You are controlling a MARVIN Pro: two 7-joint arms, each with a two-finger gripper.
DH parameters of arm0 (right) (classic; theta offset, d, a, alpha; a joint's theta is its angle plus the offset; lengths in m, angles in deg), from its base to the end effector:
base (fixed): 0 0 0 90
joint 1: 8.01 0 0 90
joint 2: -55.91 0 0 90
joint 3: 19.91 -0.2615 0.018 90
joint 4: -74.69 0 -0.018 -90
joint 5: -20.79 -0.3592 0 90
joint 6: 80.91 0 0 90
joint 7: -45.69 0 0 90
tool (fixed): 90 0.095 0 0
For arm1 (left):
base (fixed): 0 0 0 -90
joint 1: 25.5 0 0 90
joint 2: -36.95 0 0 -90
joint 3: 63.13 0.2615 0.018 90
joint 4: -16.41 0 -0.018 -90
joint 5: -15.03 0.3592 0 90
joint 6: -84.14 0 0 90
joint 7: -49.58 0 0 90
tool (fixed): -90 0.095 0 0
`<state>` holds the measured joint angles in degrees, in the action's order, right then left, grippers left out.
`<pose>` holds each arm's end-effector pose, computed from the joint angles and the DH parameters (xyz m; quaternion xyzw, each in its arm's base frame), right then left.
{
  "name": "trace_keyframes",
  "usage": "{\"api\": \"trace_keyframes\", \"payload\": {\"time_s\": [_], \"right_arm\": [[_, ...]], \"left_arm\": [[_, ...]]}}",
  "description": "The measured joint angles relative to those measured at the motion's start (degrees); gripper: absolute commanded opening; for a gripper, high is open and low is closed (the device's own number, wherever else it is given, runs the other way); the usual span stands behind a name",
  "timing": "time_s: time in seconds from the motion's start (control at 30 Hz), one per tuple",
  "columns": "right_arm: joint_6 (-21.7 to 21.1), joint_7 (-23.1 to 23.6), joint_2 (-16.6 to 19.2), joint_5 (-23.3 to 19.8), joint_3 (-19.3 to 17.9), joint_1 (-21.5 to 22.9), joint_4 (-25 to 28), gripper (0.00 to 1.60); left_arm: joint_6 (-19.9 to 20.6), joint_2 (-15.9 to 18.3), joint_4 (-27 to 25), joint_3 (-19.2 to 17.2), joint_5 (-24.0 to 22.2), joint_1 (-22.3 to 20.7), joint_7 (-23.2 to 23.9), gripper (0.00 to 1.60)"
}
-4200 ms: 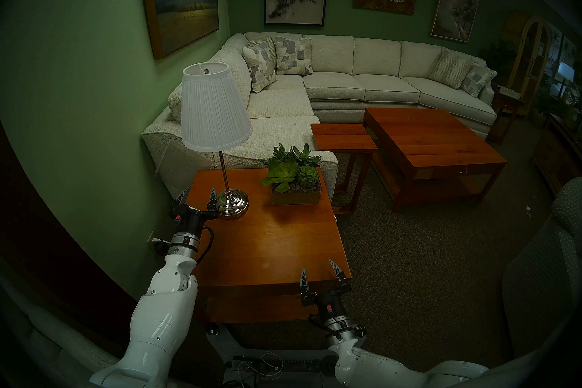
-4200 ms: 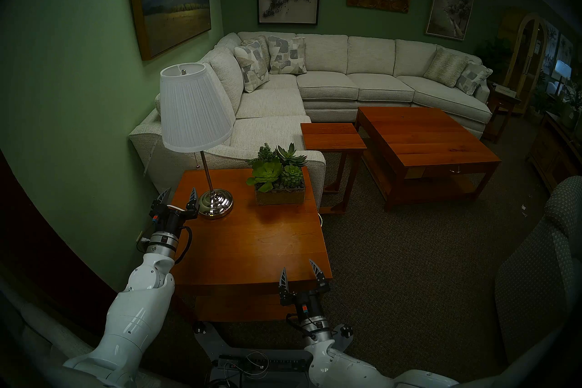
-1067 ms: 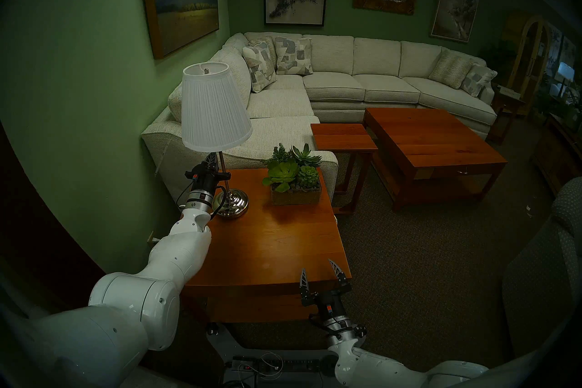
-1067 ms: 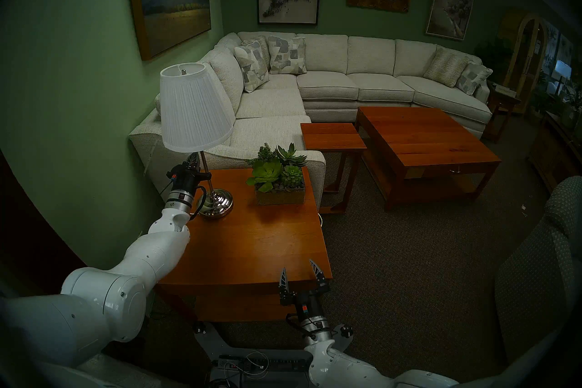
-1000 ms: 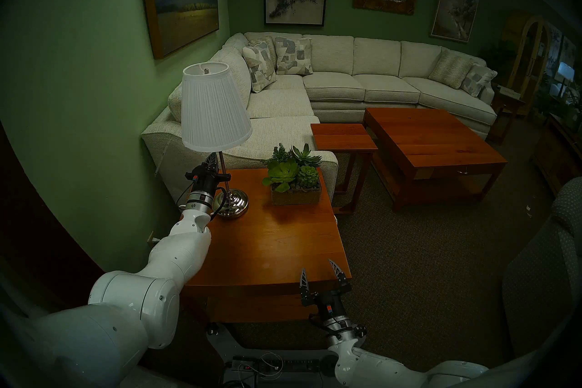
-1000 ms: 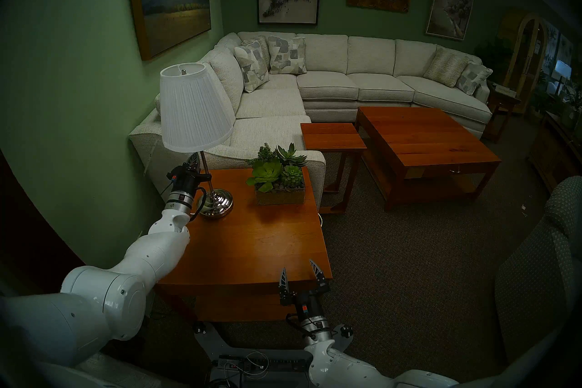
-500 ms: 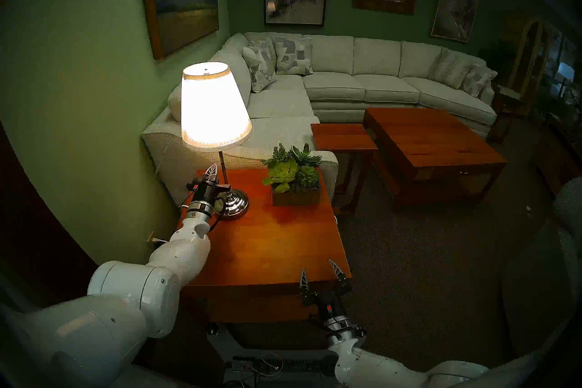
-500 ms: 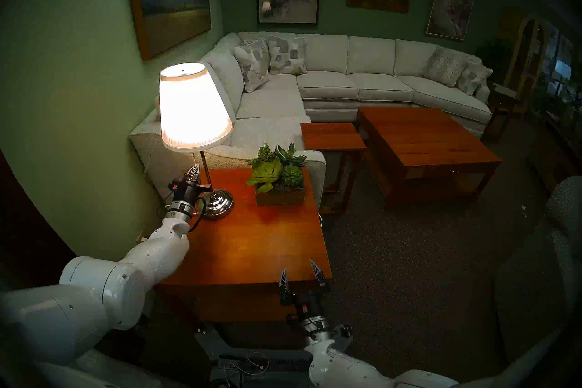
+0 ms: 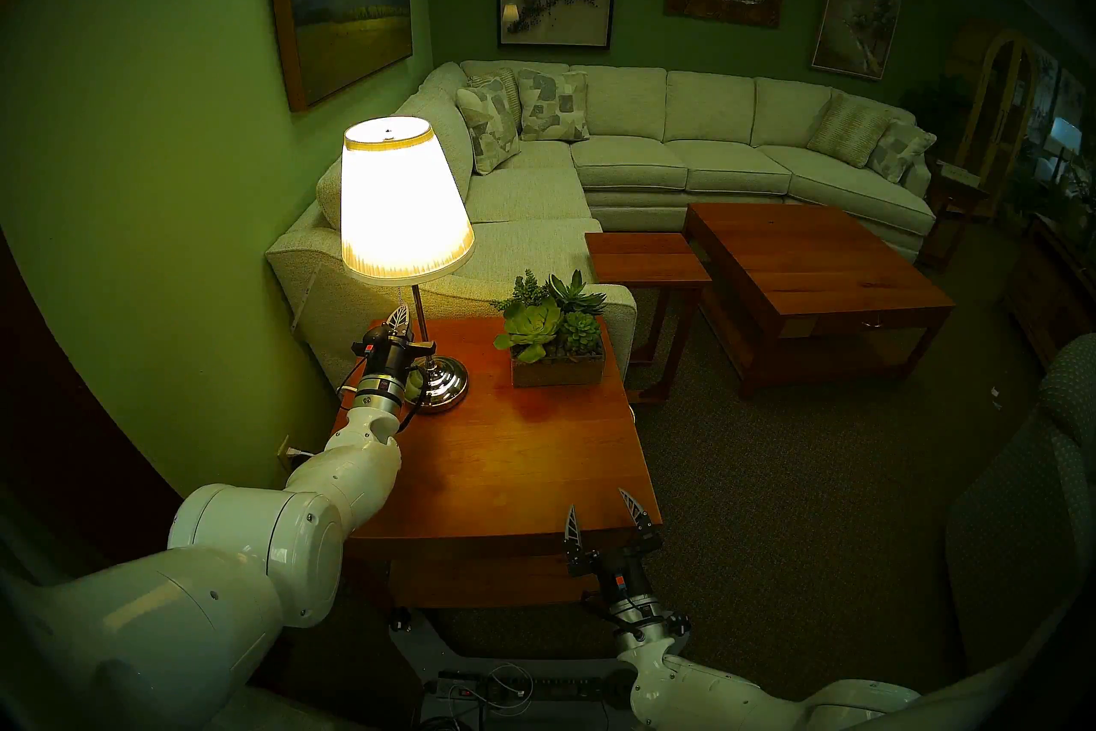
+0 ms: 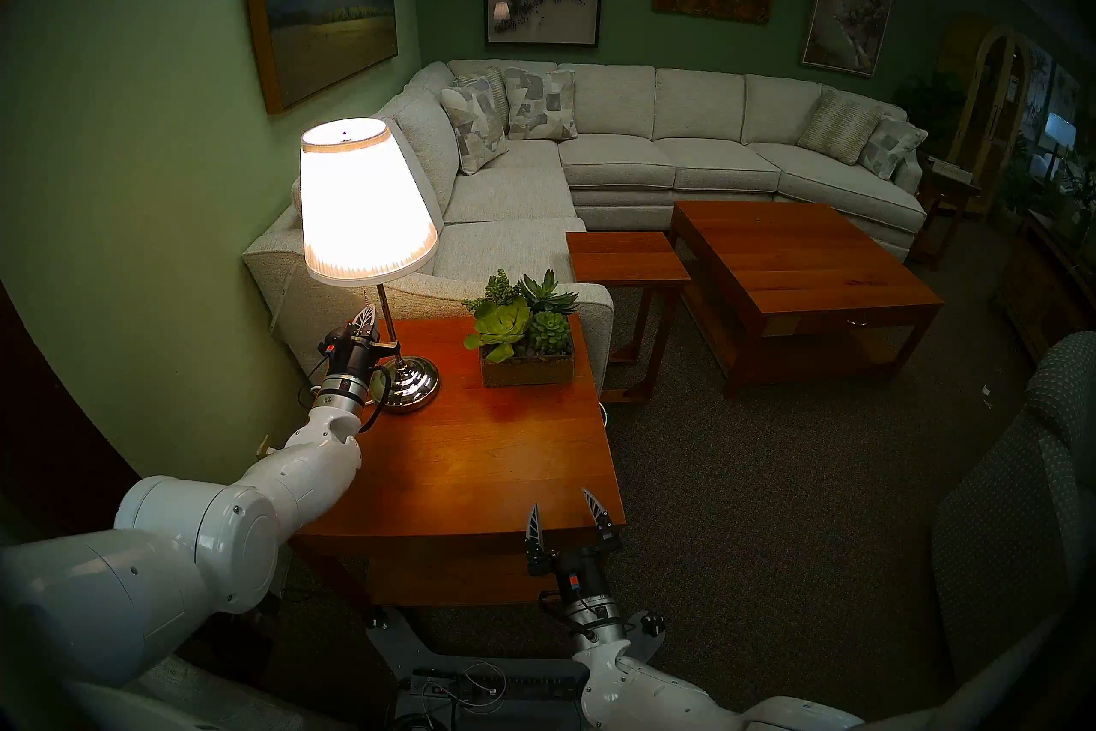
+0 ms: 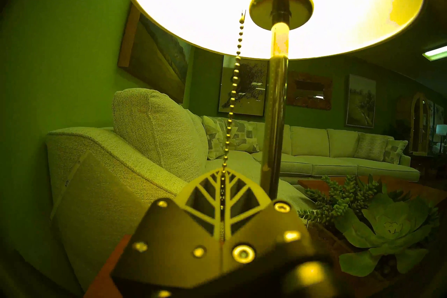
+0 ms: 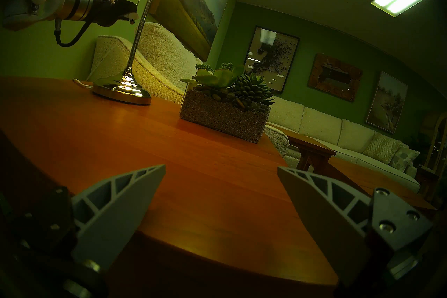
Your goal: Pull on string to turn on lamp
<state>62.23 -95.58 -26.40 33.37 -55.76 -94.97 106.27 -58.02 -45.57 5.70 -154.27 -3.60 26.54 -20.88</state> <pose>0.2353 0.0982 -0.5814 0.6667 0.1810 0.7227 0.0213 0.5221 0.0811 -0.4201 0.6218 0.0248 0.7819 0.0363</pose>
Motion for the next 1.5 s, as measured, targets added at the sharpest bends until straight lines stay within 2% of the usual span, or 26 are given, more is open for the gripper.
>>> {"api": "trace_keyframes", "payload": {"time_s": [0.43,0.47,0.5,0.53,0.57,0.73,0.77,1.13,1.5], "right_arm": [[0.0,0.0,0.0,0.0,0.0,0.0,0.0,1.60],[0.0,0.0,0.0,0.0,0.0,0.0,0.0,1.60],[0.0,0.0,0.0,0.0,0.0,0.0,0.0,1.60],[0.0,0.0,0.0,0.0,0.0,0.0,0.0,1.60],[0.0,0.0,0.0,0.0,0.0,0.0,0.0,1.60],[0.0,0.0,0.0,0.0,0.0,0.0,0.0,1.60],[0.0,0.0,0.0,0.0,0.0,0.0,0.0,1.60],[0.0,0.0,0.0,0.0,0.0,0.0,0.0,1.60],[0.0,0.0,0.0,0.0,0.0,0.0,0.0,1.60]], "left_arm": [[-1.4,0.2,-1.8,-0.7,-0.6,-0.2,1.3,0.00],[-1.4,0.2,-2.0,-0.8,-0.7,-0.2,1.5,0.04],[-1.5,0.2,-2.2,-0.8,-0.7,-0.2,1.6,0.35],[-1.5,0.2,-2.4,-0.9,-0.8,-0.2,1.8,0.55],[-1.6,0.2,-2.6,-1.0,-0.9,-0.2,2.0,0.67],[-1.7,0.1,-3.4,-1.3,-1.3,0.1,2.6,0.82],[-1.7,0.1,-3.5,-1.4,-1.3,0.1,2.6,0.92],[-1.8,0.1,-7.6,-2.1,-1.9,3.4,3.3,1.06],[-1.6,0.0,-14.8,-2.9,-2.5,9.6,3.5,1.01]]}}
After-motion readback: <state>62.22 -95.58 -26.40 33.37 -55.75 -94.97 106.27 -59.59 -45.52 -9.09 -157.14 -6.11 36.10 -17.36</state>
